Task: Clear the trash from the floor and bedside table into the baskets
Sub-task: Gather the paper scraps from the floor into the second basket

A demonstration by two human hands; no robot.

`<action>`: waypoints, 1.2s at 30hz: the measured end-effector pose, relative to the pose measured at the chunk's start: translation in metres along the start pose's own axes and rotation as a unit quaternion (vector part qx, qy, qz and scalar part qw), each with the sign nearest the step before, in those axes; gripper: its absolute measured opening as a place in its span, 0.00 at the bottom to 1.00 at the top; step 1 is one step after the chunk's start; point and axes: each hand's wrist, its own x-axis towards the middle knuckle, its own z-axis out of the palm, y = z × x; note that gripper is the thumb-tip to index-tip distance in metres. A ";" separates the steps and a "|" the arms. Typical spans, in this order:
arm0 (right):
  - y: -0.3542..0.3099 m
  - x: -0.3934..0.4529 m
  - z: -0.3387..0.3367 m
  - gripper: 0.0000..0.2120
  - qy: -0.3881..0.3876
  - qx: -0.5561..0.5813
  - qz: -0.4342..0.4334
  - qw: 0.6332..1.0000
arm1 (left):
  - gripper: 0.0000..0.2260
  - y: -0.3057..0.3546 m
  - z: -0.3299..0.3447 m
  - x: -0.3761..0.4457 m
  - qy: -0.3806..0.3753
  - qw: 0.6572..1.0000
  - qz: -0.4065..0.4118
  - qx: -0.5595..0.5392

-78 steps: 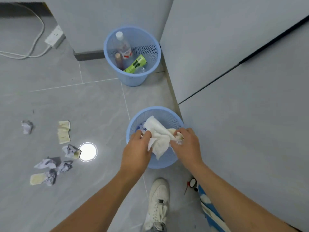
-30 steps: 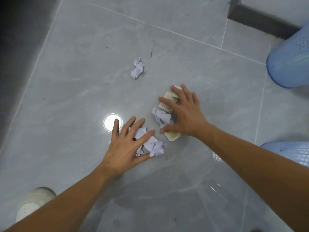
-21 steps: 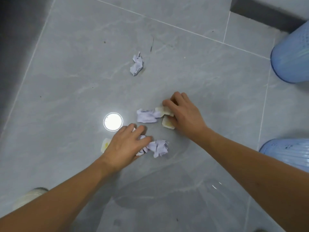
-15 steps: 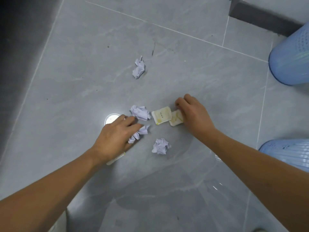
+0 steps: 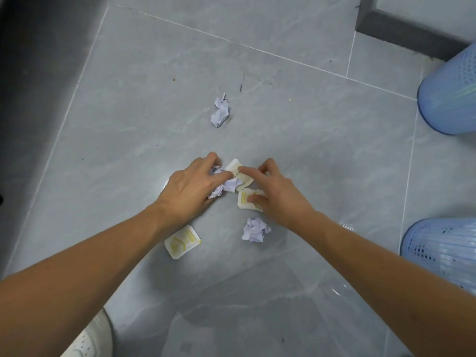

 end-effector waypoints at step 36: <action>0.090 -0.424 -0.294 0.08 0.375 0.140 0.412 0.819 | 0.09 0.480 -0.183 0.051 -0.029 0.975 0.154 -0.156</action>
